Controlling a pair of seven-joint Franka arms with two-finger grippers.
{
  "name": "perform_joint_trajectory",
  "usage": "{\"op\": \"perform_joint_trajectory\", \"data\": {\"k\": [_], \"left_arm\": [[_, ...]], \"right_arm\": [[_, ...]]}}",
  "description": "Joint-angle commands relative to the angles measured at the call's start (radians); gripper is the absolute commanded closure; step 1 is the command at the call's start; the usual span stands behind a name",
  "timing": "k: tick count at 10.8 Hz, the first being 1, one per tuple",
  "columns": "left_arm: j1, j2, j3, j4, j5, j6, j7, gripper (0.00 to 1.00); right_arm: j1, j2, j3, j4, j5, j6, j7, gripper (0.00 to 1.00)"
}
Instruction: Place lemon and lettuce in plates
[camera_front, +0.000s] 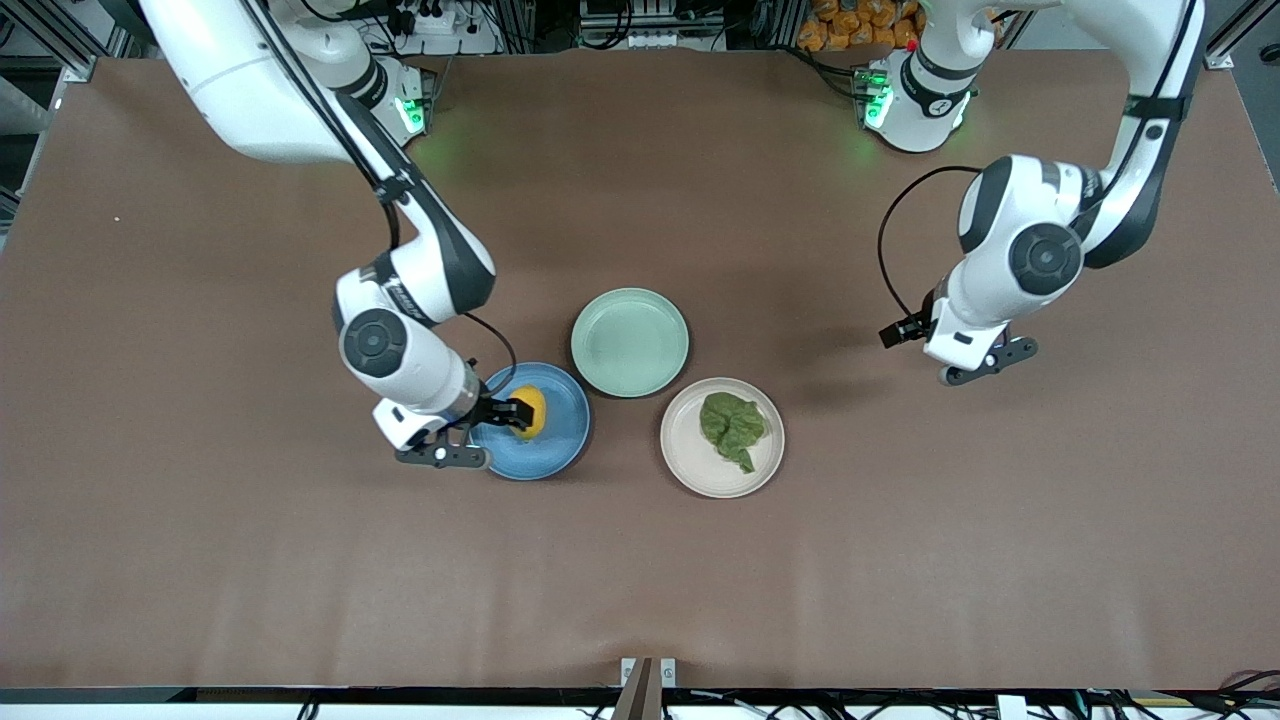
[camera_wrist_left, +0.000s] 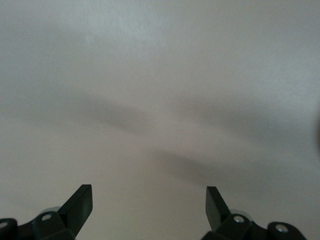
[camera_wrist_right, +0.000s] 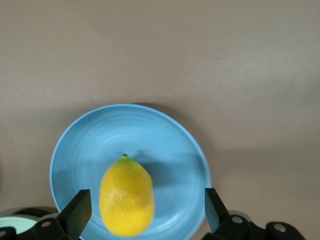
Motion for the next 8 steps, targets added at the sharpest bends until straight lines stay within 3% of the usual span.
{"op": "perform_joint_trajectory", "data": {"k": [1, 5, 8], "left_arm": [[0.009, -0.082, -0.005, 0.042, -0.028, 0.001, 0.056, 0.0], [0.011, -0.099, 0.001, 0.25, -0.024, -0.027, 0.084, 0.0], [0.014, -0.096, 0.003, 0.384, -0.025, -0.204, 0.199, 0.0]], "right_arm": [[-0.057, -0.059, 0.016, -0.013, -0.004, -0.093, -0.054, 0.0], [-0.152, -0.151, 0.012, -0.014, -0.004, -0.259, -0.124, 0.0], [-0.2, -0.223, -0.024, -0.024, -0.004, -0.365, -0.224, 0.0]]}}
